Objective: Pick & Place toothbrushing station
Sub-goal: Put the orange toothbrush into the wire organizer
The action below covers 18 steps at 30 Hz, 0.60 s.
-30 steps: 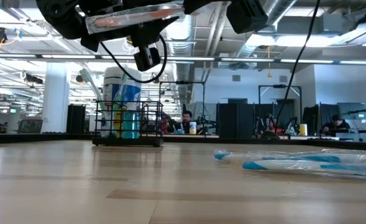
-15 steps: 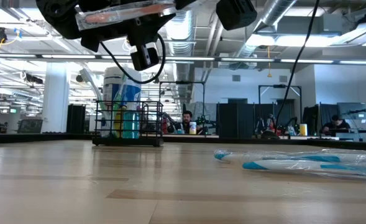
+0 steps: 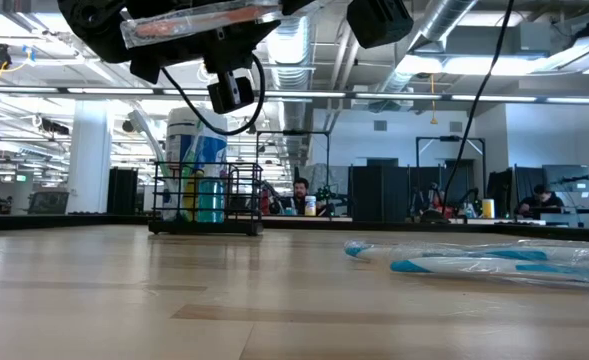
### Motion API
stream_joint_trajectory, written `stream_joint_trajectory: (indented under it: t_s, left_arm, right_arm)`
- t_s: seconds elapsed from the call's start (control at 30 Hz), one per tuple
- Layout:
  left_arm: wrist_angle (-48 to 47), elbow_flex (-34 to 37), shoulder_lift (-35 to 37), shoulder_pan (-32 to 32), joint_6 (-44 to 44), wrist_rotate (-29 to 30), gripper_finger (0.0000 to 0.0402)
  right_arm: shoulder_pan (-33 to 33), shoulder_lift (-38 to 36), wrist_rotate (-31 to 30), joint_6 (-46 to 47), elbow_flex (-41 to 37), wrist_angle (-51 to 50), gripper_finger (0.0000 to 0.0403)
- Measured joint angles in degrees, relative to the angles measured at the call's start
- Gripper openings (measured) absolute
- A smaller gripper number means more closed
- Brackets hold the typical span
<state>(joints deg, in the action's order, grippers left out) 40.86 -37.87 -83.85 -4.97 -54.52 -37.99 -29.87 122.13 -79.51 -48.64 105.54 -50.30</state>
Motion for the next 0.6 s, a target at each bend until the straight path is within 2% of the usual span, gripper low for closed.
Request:
stream_joint_trajectory:
  t_s: [0.2,0.43,0.6]
  left_arm:
    - [-0.1,0.0,0.0,0.0,0.0,0.0,0.009]
    - [-0.1,0.0,0.0,0.0,0.3,0.0,0.0019]
    - [-0.2,0.0,0.0,0.0,0.5,0.0,0.0019]
  right_arm:
    - [0.0,0.0,0.1,0.0,0.0,0.0,0.0]
    - [-0.1,0.0,0.2,0.1,0.0,0.0,0.0017]
    - [-0.6,0.0,0.2,0.7,0.0,0.1,0.0039]
